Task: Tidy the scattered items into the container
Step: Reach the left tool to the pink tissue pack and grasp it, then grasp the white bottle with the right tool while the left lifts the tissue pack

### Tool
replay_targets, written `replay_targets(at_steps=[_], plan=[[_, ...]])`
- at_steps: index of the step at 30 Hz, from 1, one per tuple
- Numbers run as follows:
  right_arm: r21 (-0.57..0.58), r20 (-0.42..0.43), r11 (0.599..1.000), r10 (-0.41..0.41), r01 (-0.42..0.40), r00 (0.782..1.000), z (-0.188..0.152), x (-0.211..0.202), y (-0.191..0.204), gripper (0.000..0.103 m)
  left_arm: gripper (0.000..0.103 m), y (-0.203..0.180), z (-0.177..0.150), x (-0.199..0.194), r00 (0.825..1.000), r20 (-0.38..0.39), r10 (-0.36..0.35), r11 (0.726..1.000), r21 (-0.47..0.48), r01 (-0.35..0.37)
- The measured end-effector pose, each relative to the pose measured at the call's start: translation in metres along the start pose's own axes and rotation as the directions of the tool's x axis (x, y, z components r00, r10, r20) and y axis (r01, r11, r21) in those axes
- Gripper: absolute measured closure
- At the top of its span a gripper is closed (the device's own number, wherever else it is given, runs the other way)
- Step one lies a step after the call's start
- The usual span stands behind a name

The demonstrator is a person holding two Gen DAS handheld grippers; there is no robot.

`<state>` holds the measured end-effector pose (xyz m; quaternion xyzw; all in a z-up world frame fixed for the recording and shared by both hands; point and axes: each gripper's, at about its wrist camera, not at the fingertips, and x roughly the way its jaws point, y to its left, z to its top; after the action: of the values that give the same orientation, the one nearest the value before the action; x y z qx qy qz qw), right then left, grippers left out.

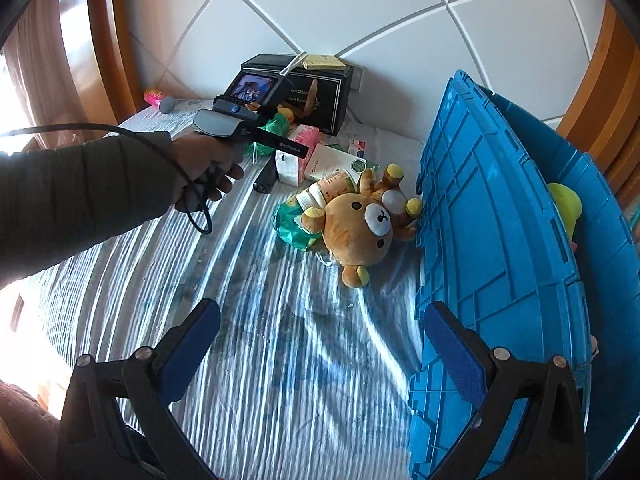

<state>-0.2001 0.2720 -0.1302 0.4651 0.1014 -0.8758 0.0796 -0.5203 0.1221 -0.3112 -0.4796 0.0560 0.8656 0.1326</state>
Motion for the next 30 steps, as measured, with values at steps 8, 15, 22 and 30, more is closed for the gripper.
replay_targets(at_steps=[8,15,22,30], plan=[[0.031,-0.032,0.999,-0.011,0.012,0.999,-0.011,0.002,-0.013,0.0,0.043,0.009,0.003,0.056,0.997,-0.075,-0.017,0.996,-0.087,0.01],[0.037,-0.032,0.999,-0.004,0.005,0.999,-0.013,0.005,-0.018,0.0,0.056,0.0,-0.002,0.046,0.998,-0.056,-0.035,0.999,-0.038,0.033],[0.0,-0.018,0.999,0.033,-0.033,0.999,-0.001,0.025,-0.003,0.0,0.056,0.008,-0.031,-0.015,1.0,0.014,-0.022,1.0,-0.016,0.023],[-0.009,0.006,0.999,0.039,-0.039,0.999,0.023,0.09,0.01,0.0,0.056,0.047,-0.074,-0.095,0.997,0.075,0.021,1.0,-0.021,-0.019]])
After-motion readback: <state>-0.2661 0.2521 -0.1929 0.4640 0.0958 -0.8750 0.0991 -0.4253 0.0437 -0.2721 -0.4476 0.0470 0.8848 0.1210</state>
